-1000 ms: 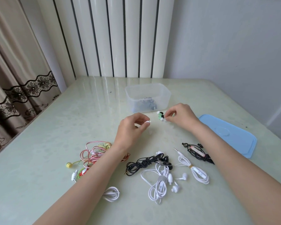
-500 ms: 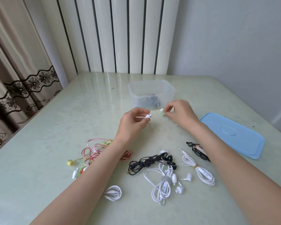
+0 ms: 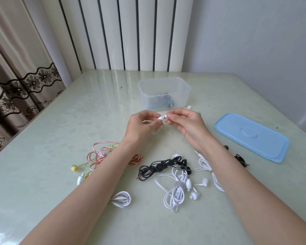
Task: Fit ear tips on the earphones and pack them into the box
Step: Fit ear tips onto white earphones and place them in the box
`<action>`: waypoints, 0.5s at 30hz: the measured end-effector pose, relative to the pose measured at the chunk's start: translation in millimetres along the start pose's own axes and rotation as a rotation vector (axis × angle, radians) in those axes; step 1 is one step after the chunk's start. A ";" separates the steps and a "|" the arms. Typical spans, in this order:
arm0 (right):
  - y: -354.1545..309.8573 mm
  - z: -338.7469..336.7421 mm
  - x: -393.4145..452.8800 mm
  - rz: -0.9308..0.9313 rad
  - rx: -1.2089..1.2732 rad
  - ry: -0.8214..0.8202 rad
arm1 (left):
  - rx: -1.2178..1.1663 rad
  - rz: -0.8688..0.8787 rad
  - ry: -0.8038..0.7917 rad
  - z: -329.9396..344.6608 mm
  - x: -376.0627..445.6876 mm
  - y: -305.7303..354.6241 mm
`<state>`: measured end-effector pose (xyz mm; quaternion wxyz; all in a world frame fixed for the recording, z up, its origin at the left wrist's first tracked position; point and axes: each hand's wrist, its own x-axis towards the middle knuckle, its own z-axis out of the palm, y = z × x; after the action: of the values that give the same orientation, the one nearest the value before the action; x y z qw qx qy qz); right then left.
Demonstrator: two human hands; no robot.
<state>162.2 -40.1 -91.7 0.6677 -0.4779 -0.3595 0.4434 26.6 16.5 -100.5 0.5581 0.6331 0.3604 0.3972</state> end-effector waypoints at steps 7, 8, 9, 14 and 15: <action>6.7 -4.7 -0.8 0.028 0.000 -0.019 | 0.023 0.000 -0.015 0.5 -2.7 -2.1; 7.7 -4.1 -0.7 0.028 -0.004 -0.027 | 0.022 0.000 -0.017 -0.2 -2.9 -2.3; 8.1 -3.9 -0.7 0.028 -0.007 -0.034 | 0.020 0.001 -0.021 -0.7 -2.9 -2.2; 8.0 -3.2 -1.4 0.021 -0.007 -0.054 | 0.041 0.024 -0.053 0.0 -2.5 -2.4; 8.0 -3.6 -1.9 0.018 -0.010 -0.055 | 0.040 0.024 -0.057 0.3 -2.8 -2.6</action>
<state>162.9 -41.8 -100.5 0.6509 -0.4722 -0.3757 0.4607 25.7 14.2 -103.3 0.5506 0.6595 0.3447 0.3782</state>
